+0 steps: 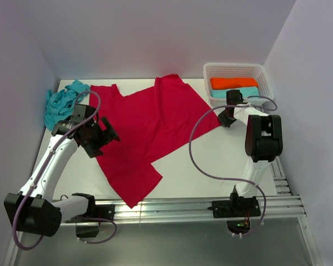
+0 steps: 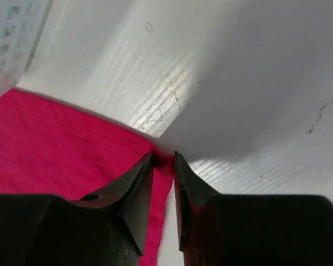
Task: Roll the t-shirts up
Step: Flatten the tshirt
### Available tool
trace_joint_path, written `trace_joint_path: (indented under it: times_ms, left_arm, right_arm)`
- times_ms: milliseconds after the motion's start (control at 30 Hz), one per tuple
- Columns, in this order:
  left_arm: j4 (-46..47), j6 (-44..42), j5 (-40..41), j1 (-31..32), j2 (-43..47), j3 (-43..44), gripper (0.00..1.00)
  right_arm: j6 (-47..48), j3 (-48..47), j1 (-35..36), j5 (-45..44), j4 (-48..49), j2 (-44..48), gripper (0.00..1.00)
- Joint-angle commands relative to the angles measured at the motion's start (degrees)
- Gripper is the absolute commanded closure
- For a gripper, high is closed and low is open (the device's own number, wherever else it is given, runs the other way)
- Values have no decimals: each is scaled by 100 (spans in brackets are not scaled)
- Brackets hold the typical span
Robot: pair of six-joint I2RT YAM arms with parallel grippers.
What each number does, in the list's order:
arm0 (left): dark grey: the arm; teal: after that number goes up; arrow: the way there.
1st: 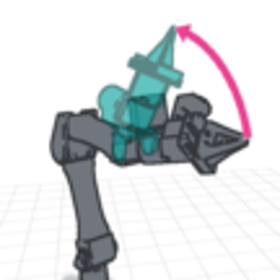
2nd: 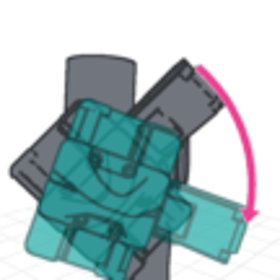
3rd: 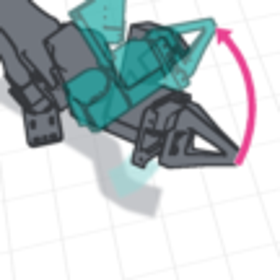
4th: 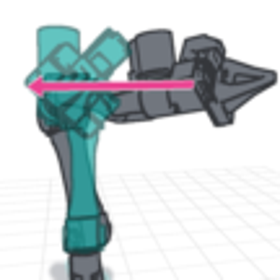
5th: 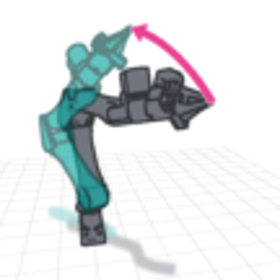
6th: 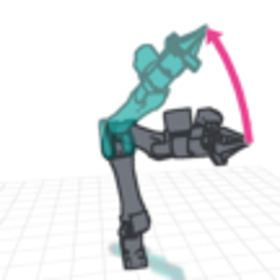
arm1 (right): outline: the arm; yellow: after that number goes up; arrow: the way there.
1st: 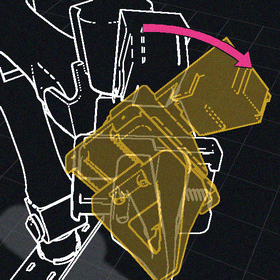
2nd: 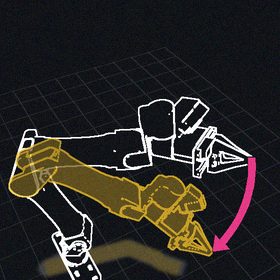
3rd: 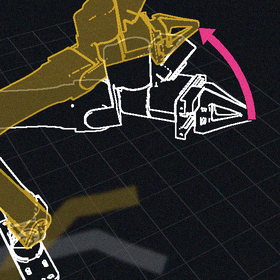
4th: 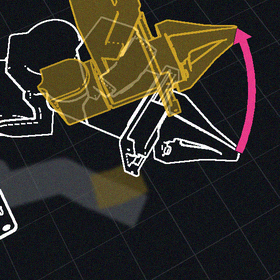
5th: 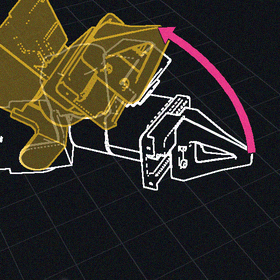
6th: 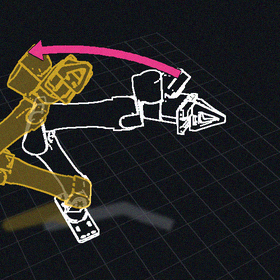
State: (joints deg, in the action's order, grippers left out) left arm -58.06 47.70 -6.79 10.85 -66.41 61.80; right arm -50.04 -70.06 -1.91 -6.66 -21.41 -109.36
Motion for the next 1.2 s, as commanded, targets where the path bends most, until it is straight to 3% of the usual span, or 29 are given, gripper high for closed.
trace_joint_path:
  times_ms: [0, 133, 400, 567, 800, 933, 1000, 1167]
  left_arm:
    - [-214, 11, -165, 110, 32, 60, 1]
    - [-381, 11, -244, 365, 49, -45, 1]
    - [-372, 90, -437, 699, 111, -265, 2]
    - [-539, 371, -543, 1225, 207, -414, 2]
    - [-1057, 1231, -517, 2315, 620, -722, 7]
    - [-1120, 1951, -333, 3570, 761, -801, 9]
    - [-841, 2407, -122, 4289, 858, -950, 9]
    - [-136, 3103, 616, 4891, 1129, -1942, 14]
  right_arm:
    - [-85, -192, 68, -152, -241, -59, 72]
    - [-198, -96, 33, -143, -311, 20, 100]
    - [-436, 352, -344, -169, -399, 371, 100]
    - [-349, 599, -547, -169, -373, 556, 100]
    - [-287, 582, -582, -187, -347, 600, 100]
    - [-261, 643, -582, -134, -338, 635, 100]
    - [-252, 687, -591, -99, -294, 705, 100]
    - [-269, 950, -617, 50, -92, 898, 100]
